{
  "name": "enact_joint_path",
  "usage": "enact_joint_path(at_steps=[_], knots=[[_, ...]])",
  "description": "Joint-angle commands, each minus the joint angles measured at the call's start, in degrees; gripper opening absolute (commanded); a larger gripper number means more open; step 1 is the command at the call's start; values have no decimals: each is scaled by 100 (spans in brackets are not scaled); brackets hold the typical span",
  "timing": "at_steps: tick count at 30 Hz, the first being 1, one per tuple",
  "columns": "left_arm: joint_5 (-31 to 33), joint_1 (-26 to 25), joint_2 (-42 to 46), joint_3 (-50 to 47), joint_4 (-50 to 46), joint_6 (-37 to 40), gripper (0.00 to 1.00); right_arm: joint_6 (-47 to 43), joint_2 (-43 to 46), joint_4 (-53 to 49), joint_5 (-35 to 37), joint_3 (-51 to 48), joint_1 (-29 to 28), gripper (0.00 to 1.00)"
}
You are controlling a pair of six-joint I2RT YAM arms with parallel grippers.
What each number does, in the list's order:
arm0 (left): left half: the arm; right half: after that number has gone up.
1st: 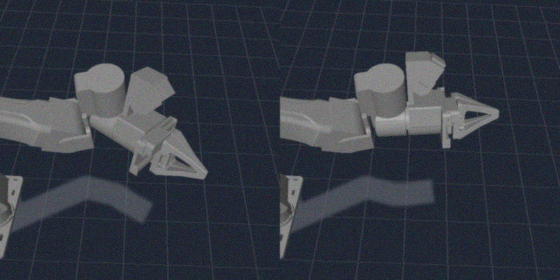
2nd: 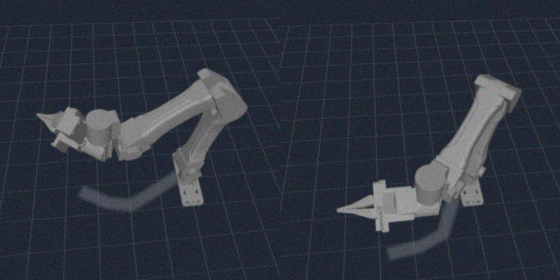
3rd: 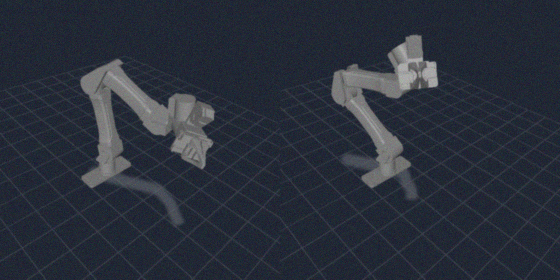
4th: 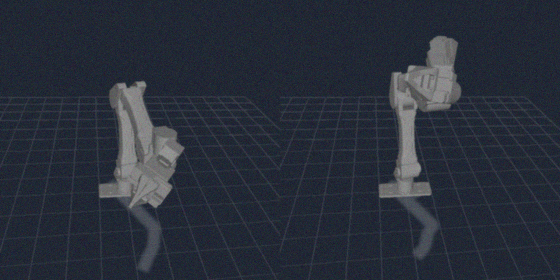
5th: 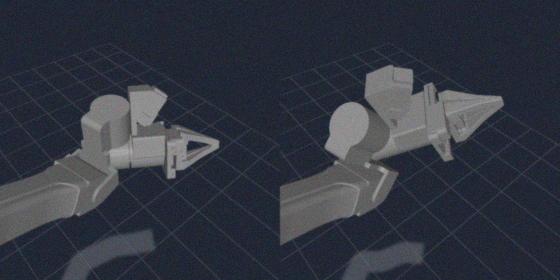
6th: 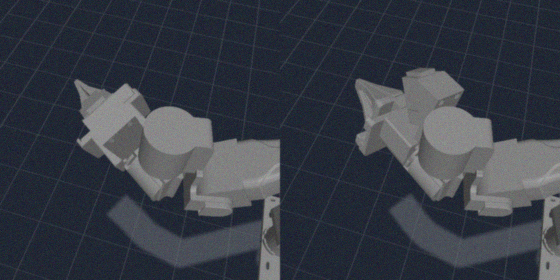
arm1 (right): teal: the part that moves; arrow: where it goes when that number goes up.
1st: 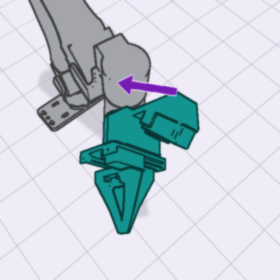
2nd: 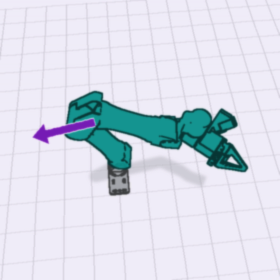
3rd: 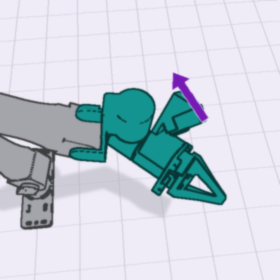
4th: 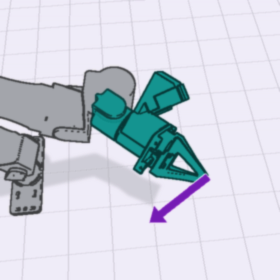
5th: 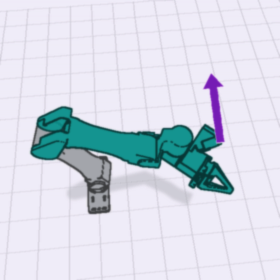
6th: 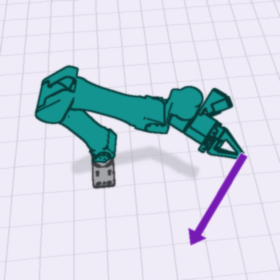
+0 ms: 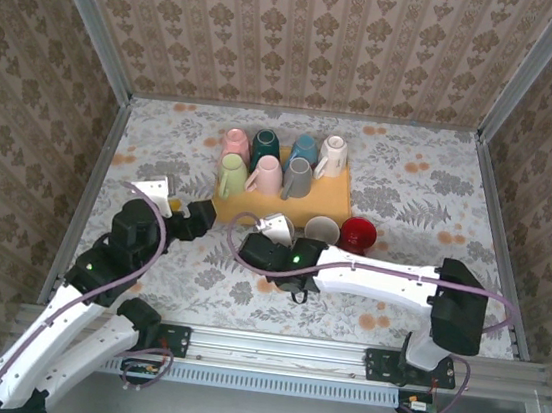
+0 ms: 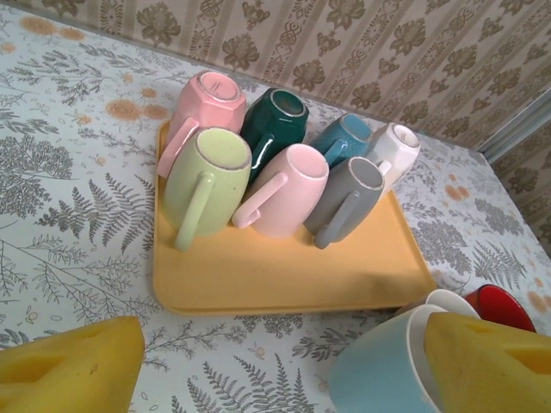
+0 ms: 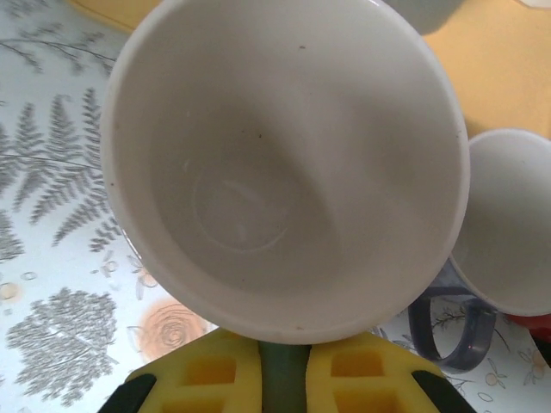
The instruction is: Turn the mug right side up
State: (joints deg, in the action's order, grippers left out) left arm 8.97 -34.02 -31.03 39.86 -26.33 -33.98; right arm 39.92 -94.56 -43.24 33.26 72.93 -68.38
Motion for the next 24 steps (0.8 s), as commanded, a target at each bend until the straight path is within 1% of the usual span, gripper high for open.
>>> enact_joint_path(at_steps=[1, 3, 7, 11, 19, 22, 24], knots=[[-115, 49, 35, -74, 263, 249, 86, 292, -30, 81, 577, 104, 113, 0], [-165, 55, 93, -132, 329, 269, 86, 349, -172, 110, 551, 98, 212, 0], [-277, 80, 171, -280, 476, 215, 86, 514, -432, 118, 717, 90, 318, 0], [-351, 131, 149, -342, 521, 172, 86, 714, -552, 210, 606, -13, 526, 0], [-507, 246, 42, -417, 627, 94, 86, 710, -763, 316, 657, -24, 608, 0], [-562, 280, -9, -435, 663, 62, 86, 684, -841, 347, 615, -16, 615, 4], [-585, 295, -43, -455, 679, 34, 86, 636, -886, 394, 592, -15, 615, 11]])
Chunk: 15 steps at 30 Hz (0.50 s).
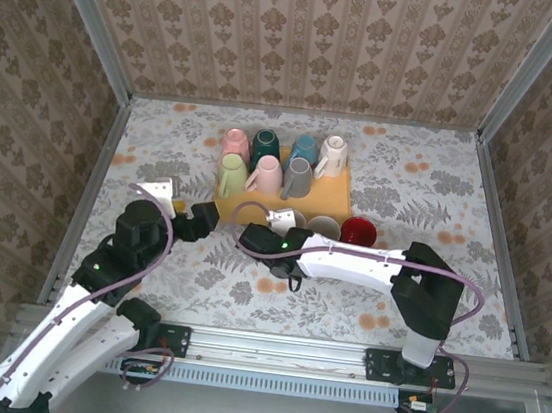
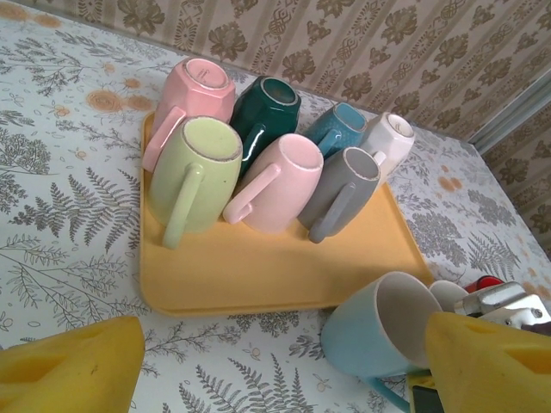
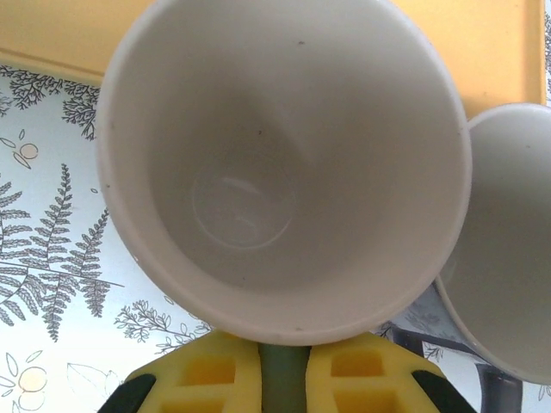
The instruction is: Turn the mug right side up
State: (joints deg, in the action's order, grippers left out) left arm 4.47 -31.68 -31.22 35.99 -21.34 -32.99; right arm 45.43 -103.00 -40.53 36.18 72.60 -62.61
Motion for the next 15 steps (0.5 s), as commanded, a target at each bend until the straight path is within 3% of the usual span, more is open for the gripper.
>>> enact_joint_path(at_steps=[1, 5, 11, 15], knots=[[-133, 66, -48, -74, 183, -72, 86, 67, -58, 119, 288, 20, 38, 15], [-131, 96, -47, -92, 177, -152, 87, 105, -152, -52, 312, 156, 33, 27], [-173, 118, -46, -6, 98, -165, 87, -4, 168, -52, 257, 131, 5, 53], [-248, 118, -83, 65, 56, -140, 87, -307, 608, -12, -29, 94, -89, 58]])
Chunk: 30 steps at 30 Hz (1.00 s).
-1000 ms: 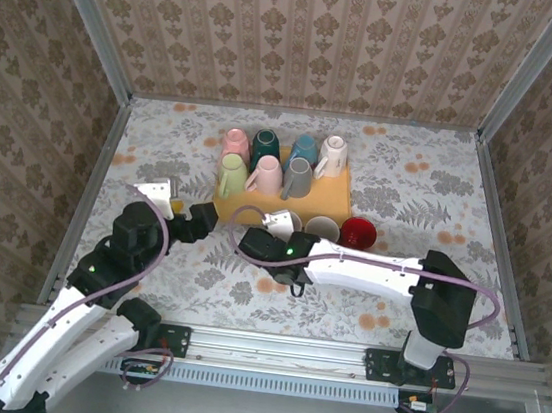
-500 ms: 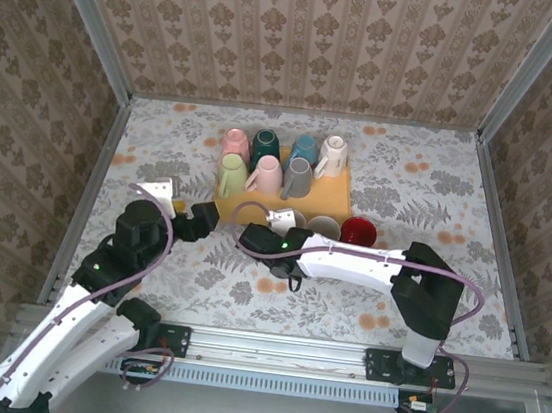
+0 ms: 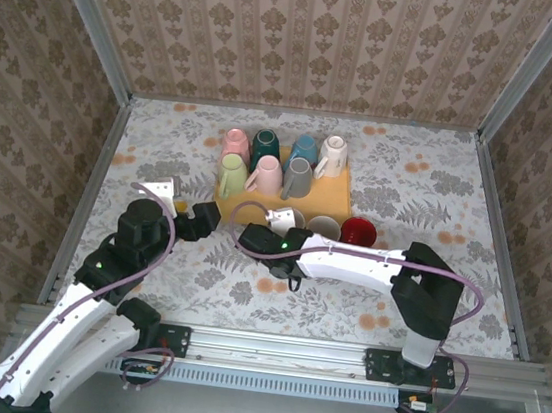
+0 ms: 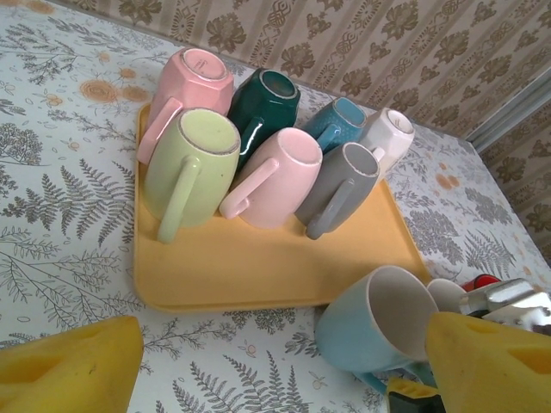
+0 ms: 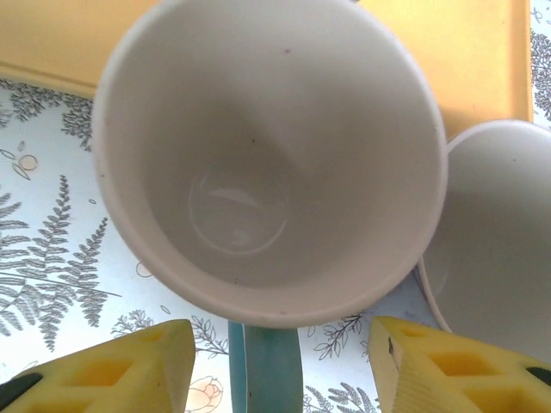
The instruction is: Turn the mug right side up
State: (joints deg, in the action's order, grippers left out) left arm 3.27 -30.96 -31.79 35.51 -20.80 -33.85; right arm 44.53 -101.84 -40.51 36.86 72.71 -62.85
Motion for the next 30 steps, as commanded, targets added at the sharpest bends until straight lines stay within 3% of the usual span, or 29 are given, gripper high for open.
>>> enact_joint_path(at_steps=[1, 10, 14, 20, 30], knots=[[-143, 46, -35, 144, -19, -44, 87, -272, 634, 17, -196, 41, -61, 58], [-301, -75, -993, 658, -68, 255, 85, -1024, 2256, 789, -960, -689, 30, 58], [-475, -323, -2006, 1179, -67, 607, 87, -1691, 3091, 1343, -1391, -1168, 180, 56], [-874, -494, -3786, 2309, -181, 990, 88, -1736, 3719, 1505, -1962, -1692, 722, 55], [-871, -464, -5753, 3651, -118, 1463, 90, -1949, 4633, 1586, -2163, -2327, 1133, 56]])
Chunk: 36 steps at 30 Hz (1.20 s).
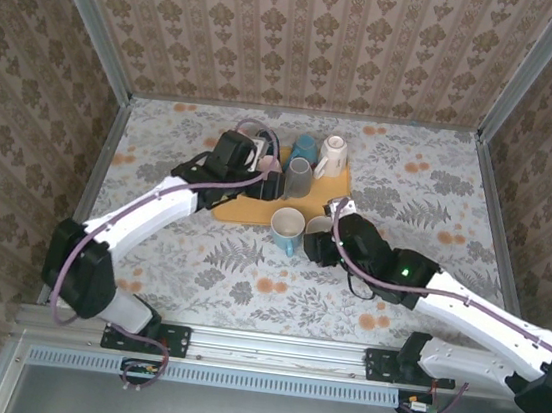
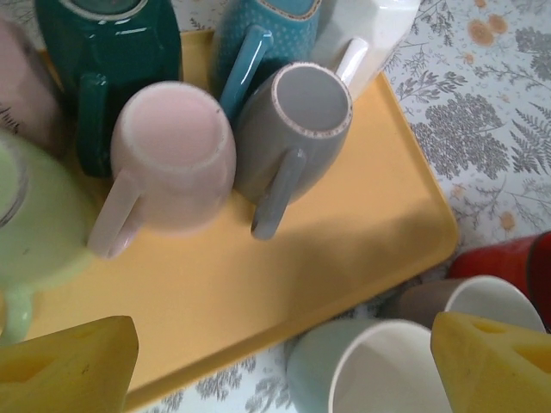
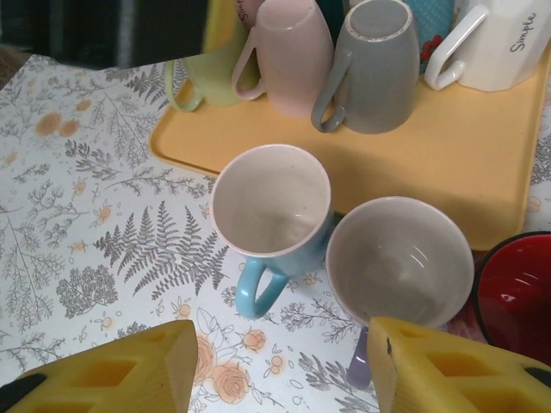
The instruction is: Turn the mug right side up
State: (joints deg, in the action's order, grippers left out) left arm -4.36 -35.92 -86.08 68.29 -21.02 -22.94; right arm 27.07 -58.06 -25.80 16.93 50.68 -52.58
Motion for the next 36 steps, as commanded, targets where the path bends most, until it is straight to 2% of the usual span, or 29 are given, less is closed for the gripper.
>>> enact_joint_path(at_steps=[1, 5, 9, 14, 18, 29, 36], knots=[[-93, 33, -474, 499, -163, 415, 89, -232, 326, 109, -182, -170, 146, 56], [-306, -37, -862, 850, -175, 406, 86, -319, 629, 75, -181, -349, 296, 56], [-240, -274, -1263, 1241, -400, 524, 80, -312, 910, 65, -121, -538, 483, 56], [-180, -318, -1874, 1716, -699, 542, 74, -302, 1168, 70, -132, -688, 704, 56], [-340, -338, -2338, 2128, -976, 571, 72, -272, 1305, 77, -144, -799, 816, 56], [-111, -347, -3203, 3094, -1563, 733, 70, -107, 1643, 110, -160, -1033, 1017, 56], [163, -350, -3681, 3571, -2037, 961, 57, 148, 1759, 258, -206, -1111, 1079, 56]])
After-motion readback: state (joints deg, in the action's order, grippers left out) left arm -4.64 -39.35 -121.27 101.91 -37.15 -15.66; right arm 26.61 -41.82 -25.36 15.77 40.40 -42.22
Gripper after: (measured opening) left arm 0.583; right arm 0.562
